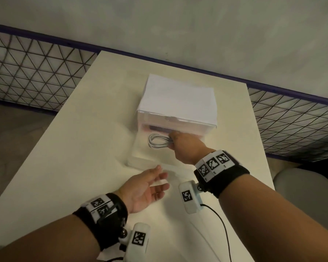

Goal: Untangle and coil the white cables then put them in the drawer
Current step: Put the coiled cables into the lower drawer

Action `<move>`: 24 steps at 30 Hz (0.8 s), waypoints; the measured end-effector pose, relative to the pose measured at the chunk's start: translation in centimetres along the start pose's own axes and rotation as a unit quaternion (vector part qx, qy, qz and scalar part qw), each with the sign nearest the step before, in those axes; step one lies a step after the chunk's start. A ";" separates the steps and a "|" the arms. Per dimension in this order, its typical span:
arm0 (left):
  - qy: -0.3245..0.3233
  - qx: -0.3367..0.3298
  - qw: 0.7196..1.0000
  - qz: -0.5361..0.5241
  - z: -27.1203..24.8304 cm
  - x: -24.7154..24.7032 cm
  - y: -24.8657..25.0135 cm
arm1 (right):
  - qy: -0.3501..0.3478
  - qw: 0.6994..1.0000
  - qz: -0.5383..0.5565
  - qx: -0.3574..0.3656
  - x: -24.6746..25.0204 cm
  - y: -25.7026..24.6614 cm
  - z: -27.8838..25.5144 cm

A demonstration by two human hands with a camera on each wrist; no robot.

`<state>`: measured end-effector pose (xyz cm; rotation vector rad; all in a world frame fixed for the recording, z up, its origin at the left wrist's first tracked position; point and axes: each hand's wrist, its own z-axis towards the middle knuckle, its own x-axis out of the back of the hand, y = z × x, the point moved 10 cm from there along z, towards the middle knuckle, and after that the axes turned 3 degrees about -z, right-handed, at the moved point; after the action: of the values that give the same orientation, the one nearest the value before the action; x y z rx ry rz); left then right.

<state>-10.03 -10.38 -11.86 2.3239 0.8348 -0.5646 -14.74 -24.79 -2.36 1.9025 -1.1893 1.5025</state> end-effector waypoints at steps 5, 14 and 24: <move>0.084 -0.185 0.884 0.421 -2.5 0.4 7.4 | -0.047 0.998 0.007 -0.030 -3.7 0.4 1.2; 0.027 -0.248 0.375 0.893 -0.1 -4.6 7.7 | -0.027 0.995 -0.083 -0.042 -5.2 1.4 0.6; 0.040 -0.166 0.370 0.913 3.2 -4.1 8.4 | -0.077 0.997 -0.028 -0.011 -5.0 2.2 -4.1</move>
<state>-7.83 -19.43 -8.59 1.4172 -1.5795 0.7009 -19.03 -21.08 -6.13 2.0495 -1.2025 1.3286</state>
